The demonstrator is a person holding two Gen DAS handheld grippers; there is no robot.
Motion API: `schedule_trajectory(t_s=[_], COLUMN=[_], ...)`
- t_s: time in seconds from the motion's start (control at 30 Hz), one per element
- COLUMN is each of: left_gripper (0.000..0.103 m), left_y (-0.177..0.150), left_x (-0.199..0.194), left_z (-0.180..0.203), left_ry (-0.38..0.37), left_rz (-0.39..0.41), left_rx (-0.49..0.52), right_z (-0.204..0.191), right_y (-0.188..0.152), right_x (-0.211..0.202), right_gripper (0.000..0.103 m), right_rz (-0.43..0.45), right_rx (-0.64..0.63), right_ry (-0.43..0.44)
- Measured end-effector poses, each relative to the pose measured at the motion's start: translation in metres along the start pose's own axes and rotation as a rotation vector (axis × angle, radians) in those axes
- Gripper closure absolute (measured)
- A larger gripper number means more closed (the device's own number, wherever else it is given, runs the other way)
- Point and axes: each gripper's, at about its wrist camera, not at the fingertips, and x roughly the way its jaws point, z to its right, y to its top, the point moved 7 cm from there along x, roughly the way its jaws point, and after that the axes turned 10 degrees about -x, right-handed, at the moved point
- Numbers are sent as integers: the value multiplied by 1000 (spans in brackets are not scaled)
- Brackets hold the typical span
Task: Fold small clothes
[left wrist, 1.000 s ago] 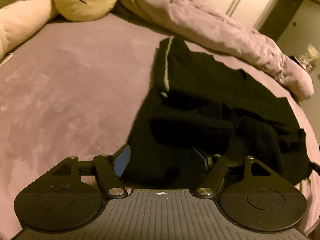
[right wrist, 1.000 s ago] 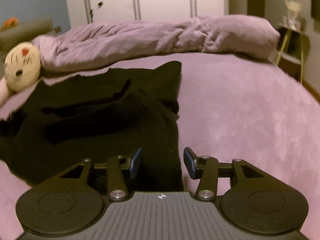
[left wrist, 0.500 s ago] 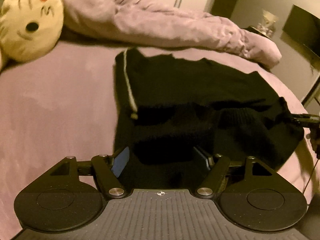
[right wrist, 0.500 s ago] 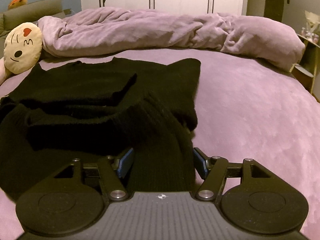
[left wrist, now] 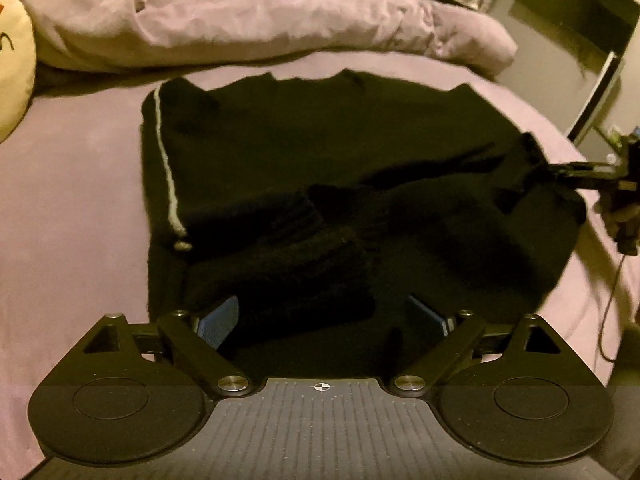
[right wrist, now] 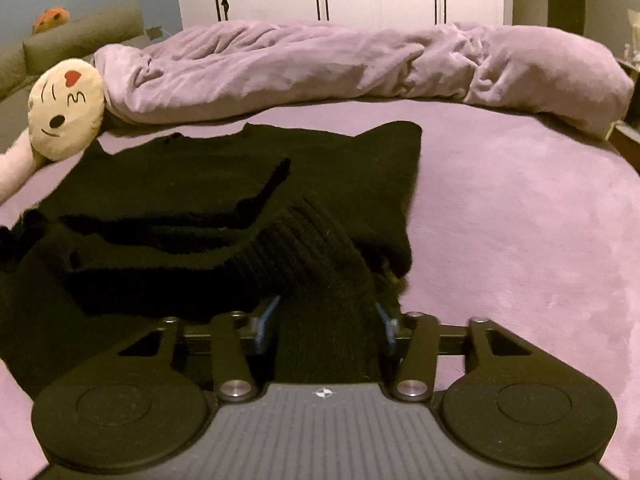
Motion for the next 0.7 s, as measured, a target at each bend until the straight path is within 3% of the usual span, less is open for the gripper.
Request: schedule_trajectory(t_s=[0.07, 0.1, 0.17, 0.23, 0.3, 0.33, 0.43, 0.57, 0.63, 0.7], left_gripper=[19, 29, 35, 33, 15, 13, 11, 12, 18, 38], left_y=[2, 4, 4, 7, 13, 15, 21, 25, 23, 18], left_x=[8, 13, 15, 9, -4, -9, -12, 1, 13, 28], left_z=[-1, -1, -3, -6, -9, -12, -25, -30, -27, -23], left_ry=[31, 60, 84, 99, 83, 88, 119, 63, 66, 83], left_rz=[-14, -20, -33, -9, 54, 81, 98, 65, 40, 0], left_rx=[21, 37, 70, 80, 66, 50, 24, -20, -5, 23], right_z=[-2, -3, -6, -7, -6, -6, -4, -5, -5, -5], right_y=[2, 3, 5, 6, 6, 6, 5, 6, 7, 7], right_x=[2, 3, 4, 4, 5, 5, 8, 9, 9, 10], right_gripper=[73, 75, 75, 74, 71, 70, 69, 67, 66, 65], right_rz=[2, 3, 3, 4, 3, 1, 3, 12, 16, 13], right_rx=[11, 11, -1, -13, -7, -1, 24, 56, 54, 48], right_ry=[22, 32, 33, 41, 55, 56, 60, 72, 78, 79])
